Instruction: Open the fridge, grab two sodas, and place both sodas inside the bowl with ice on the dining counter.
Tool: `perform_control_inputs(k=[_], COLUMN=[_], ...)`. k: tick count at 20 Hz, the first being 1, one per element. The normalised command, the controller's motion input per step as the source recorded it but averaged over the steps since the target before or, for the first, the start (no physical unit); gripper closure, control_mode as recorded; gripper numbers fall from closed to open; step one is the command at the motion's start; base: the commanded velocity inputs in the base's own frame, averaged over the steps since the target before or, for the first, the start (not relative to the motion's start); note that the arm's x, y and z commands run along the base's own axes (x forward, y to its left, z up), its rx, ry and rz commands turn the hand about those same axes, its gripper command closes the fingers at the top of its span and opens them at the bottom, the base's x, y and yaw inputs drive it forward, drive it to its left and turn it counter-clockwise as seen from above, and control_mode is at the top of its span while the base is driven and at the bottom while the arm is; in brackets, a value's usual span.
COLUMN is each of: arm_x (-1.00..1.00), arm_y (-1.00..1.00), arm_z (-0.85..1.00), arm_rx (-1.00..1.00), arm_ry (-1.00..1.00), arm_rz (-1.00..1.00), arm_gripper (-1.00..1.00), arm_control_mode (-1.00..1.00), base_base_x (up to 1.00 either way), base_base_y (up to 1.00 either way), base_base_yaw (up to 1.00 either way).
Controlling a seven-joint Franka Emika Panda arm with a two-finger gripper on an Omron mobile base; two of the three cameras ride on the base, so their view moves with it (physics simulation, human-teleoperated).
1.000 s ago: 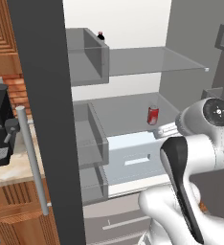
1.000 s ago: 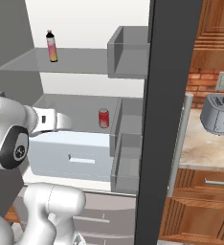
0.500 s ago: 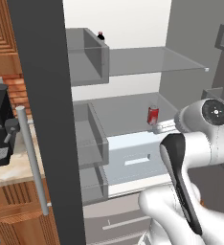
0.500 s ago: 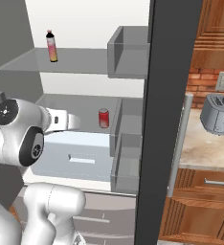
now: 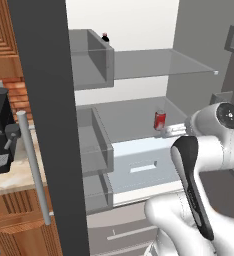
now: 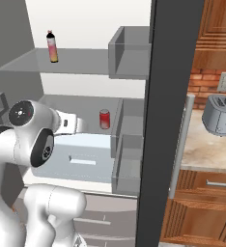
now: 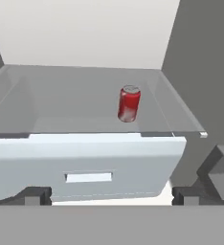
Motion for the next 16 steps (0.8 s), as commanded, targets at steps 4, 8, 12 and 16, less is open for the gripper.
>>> perform_control_inputs(k=[4, 8, 12, 16], arm_x=[0.55, 0.46, 0.38, 0.41], arm_y=[-0.23, -0.28, -0.18, -0.09], arm_z=[0.00, 0.00, 0.00, 0.00], arm_rx=[0.05, 0.01, 0.00, 0.00], arm_ry=[0.00, -0.03, -0.01, 0.01], arm_rz=[-0.03, -0.01, 0.00, 0.00], arm_gripper=[-1.00, -1.00, -1.00, -1.00], arm_control_mode=[-1.00, -1.00, -1.00, -1.00], base_base_x=[0.00, 0.00, 0.00, 0.00], base_base_y=[0.00, 0.00, 0.00, 0.00], base_base_yaw=[0.00, 0.00, 0.00, 0.00])
